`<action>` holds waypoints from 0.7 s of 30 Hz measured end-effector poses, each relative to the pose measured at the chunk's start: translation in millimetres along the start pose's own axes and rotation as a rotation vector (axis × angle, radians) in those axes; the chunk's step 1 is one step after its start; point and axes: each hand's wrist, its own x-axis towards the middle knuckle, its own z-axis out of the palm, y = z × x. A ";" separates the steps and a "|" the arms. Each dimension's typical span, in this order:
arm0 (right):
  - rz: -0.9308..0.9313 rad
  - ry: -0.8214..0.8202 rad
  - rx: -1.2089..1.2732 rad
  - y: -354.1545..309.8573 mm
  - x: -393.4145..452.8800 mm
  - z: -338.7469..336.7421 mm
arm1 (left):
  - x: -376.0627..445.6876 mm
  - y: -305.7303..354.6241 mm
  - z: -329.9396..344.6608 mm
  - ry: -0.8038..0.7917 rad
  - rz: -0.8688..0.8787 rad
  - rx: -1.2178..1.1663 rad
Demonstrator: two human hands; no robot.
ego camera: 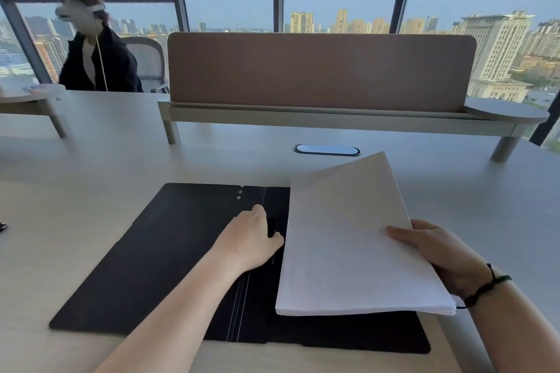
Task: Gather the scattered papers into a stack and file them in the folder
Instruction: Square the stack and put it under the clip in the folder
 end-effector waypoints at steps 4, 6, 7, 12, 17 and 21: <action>0.021 -0.002 -0.015 -2.3 -2.5 0.5 | 2.0 4.9 -3.3 -0.046 0.045 0.064; 0.038 -0.003 -0.002 -4.8 -4.4 0.1 | 5.4 0.8 -7.5 -0.100 0.017 -0.067; 0.050 -0.003 0.002 -6.2 -5.3 -0.1 | 6.2 -2.6 -10.2 -0.135 -0.006 -0.181; 0.078 -0.017 0.020 -9.0 -9.2 1.6 | 4.4 -13.5 -13.8 -0.160 -0.019 -0.427; 0.047 -0.059 0.092 -7.2 -11.2 6.6 | 7.3 -15.0 -12.7 -0.118 0.020 -0.344; 0.019 -0.071 0.089 -3.4 -8.1 15.6 | 7.6 -16.7 -13.7 -0.132 0.035 -0.323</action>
